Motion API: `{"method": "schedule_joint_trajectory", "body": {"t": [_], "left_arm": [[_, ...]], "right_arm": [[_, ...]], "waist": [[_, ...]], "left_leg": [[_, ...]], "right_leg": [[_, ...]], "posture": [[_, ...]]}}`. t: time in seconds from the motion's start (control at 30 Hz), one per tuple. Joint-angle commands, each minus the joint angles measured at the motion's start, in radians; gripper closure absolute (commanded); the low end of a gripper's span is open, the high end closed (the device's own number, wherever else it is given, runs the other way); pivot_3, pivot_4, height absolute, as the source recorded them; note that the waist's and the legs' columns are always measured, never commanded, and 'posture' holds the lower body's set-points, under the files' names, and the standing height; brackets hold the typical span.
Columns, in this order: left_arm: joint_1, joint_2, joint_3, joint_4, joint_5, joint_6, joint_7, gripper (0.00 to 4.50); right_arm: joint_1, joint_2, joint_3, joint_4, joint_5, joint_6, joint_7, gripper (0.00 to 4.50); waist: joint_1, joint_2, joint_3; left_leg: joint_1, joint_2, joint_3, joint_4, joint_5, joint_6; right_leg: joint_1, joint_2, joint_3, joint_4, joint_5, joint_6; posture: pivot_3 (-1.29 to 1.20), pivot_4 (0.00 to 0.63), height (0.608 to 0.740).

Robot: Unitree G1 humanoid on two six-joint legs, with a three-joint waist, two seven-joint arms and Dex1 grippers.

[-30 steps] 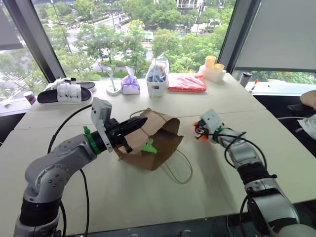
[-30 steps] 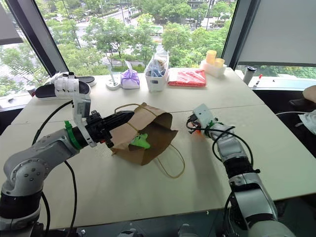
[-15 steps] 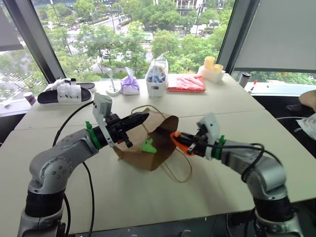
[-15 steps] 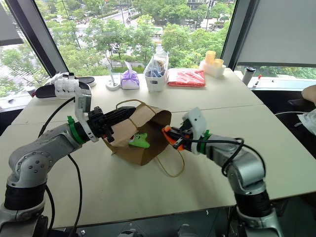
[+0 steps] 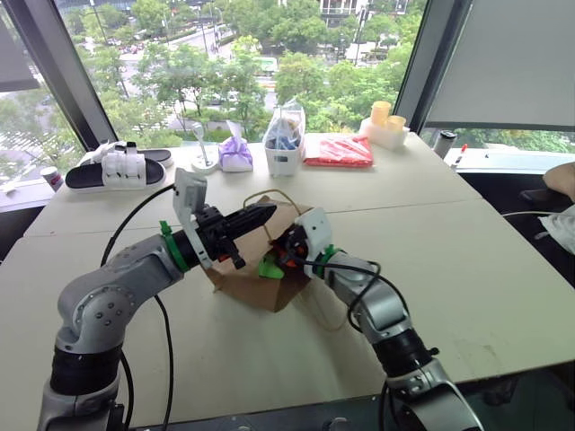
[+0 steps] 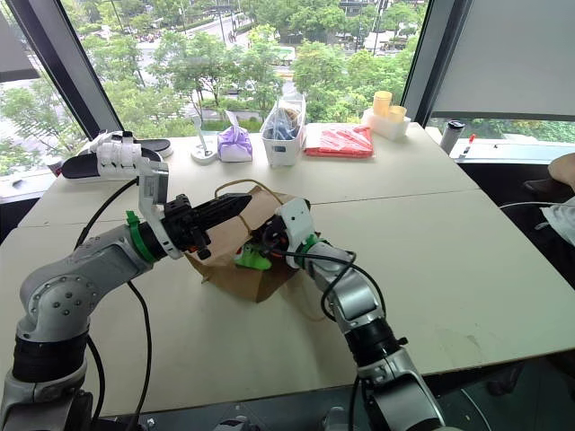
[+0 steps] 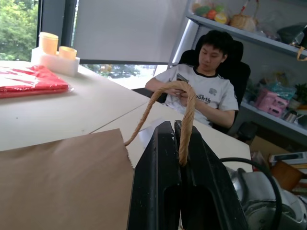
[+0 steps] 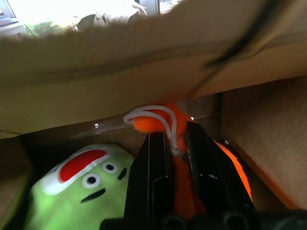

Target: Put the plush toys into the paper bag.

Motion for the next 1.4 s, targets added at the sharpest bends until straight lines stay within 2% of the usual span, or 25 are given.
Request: {"method": "schedule_joint_trajectory", "body": {"t": [0.03, 0.13, 0.27, 0.3, 0.43, 0.63, 0.77, 0.97, 1.17, 1.27, 1.4], "left_arm": [[0.004, 0.008, 0.023, -0.038, -0.016, -0.006, 0.006, 4.5], [0.016, 0.011, 0.028, -0.041, -0.014, -0.012, 0.005, 4.5], [0.028, 0.012, 0.031, -0.045, -0.016, -0.016, 0.007, 4.5], [0.032, 0.012, 0.031, -0.047, -0.015, -0.018, 0.006, 4.5], [0.039, 0.012, 0.028, -0.056, -0.015, -0.018, 0.011, 4.5], [0.04, 0.014, 0.023, -0.051, -0.009, -0.02, 0.005, 4.5], [0.038, 0.014, 0.021, -0.046, -0.005, -0.023, -0.003, 4.5], [0.034, 0.017, 0.022, -0.036, 0.005, -0.028, -0.018, 4.5], [0.034, 0.016, 0.022, -0.045, 0.009, -0.026, -0.013, 4.5], [0.029, 0.013, 0.02, -0.05, 0.007, -0.024, -0.003, 4.5], [0.023, 0.012, 0.021, -0.052, 0.004, -0.021, 0.006, 4.5]], "right_arm": [[-0.036, 0.023, -0.003, 0.028, -0.023, -0.089, -0.001, 3.59], [-0.039, 0.006, -0.001, 0.012, -0.036, -0.091, 0.02, 2.32], [-0.027, -0.032, -0.011, -0.081, -0.012, -0.029, 0.072, 0.22], [-0.024, -0.043, -0.011, -0.101, -0.012, -0.018, 0.081, 0.04], [-0.005, -0.113, -0.037, -0.246, 0.036, 0.092, 0.148, 0.04], [0.057, -0.334, -0.179, -0.501, 0.217, 0.339, 0.295, 0.04], [0.149, -0.463, -0.2, -0.548, 0.246, 0.41, 0.346, 0.04], [0.261, -0.512, -0.114, -0.492, 0.166, 0.348, 0.345, 0.04], [0.244, -0.493, 0.003, -0.41, 0.068, 0.371, 0.299, 0.04], [0.214, -0.471, 0.046, -0.373, 0.031, 0.369, 0.288, 0.83], [0.191, -0.449, 0.051, -0.343, 0.022, 0.379, 0.286, 2.88]], "waist": [[0.0, 0.0, 0.0], [0.0, 0.0, 0.0], [0.0, 0.0, 0.0], [0.0, 0.0, 0.0], [0.0, 0.0, 0.0], [0.008, 0.0, 0.0], [0.006, 0.0, 0.0], [0.001, 0.0, 0.0], [0.006, 0.0, 0.0], [0.0, 0.0, 0.0], [0.005, 0.0, 0.0]], "left_leg": [[0.0, 0.0, 0.0, 0.0, 0.0, 0.0], [0.0, 0.0, 0.0, 0.0, 0.0, 0.0], [0.0, 0.0, 0.0, 0.0, 0.0, 0.0], [0.0, 0.0, 0.0, 0.0, 0.0, 0.0], [0.0, 0.0, 0.0, 0.0, 0.0, 0.0], [-0.001, 0.0, 0.0, 0.001, 0.0, 0.0], [0.0, 0.0, 0.0, 0.0, 0.0, 0.001], [0.0, 0.001, 0.001, 0.0, 0.0, 0.001], [0.0, 0.0, 0.001, 0.001, 0.0, 0.001], [0.0, 0.0, 0.001, 0.001, 0.0, 0.001], [0.0, 0.0, 0.0, 0.001, 0.0, 0.001]], "right_leg": [[0.0, 0.0, 0.0, 0.0, 0.0, 0.0], [0.0, 0.0, 0.0, 0.0, 0.0, 0.0], [0.0, 0.0, 0.0, 0.0, 0.0, 0.0], [0.0, 0.0, 0.0, 0.0, 0.0, 0.0], [0.0, 0.0, 0.0, 0.0, 0.0, 0.0], [0.0, 0.0, 0.0, 0.0, 0.0, 0.0], [0.001, 0.0, -0.001, -0.001, 0.0, 0.0], [0.001, 0.0, 0.0, 0.0, 0.0, 0.0], [0.001, 0.0, 0.0, -0.001, 0.0, 0.0], [0.001, 0.0, 0.0, -0.001, 0.0, 0.0], [0.001, 0.0, 0.0, -0.001, 0.0, 0.0]], "posture": [[0.0, 0.15, 0.74], [0.0, 0.15, 0.74], [0.0, 0.15, 0.74], [0.0, 0.15, 0.74], [0.0, 0.15, 0.74], [0.0, 0.15, 0.74], [0.0, 0.15, 0.74], [0.0, 0.15, 0.74], [0.0, 0.15, 0.74], [0.0, 0.15, 0.74], [0.0, 0.15, 0.74]]}}
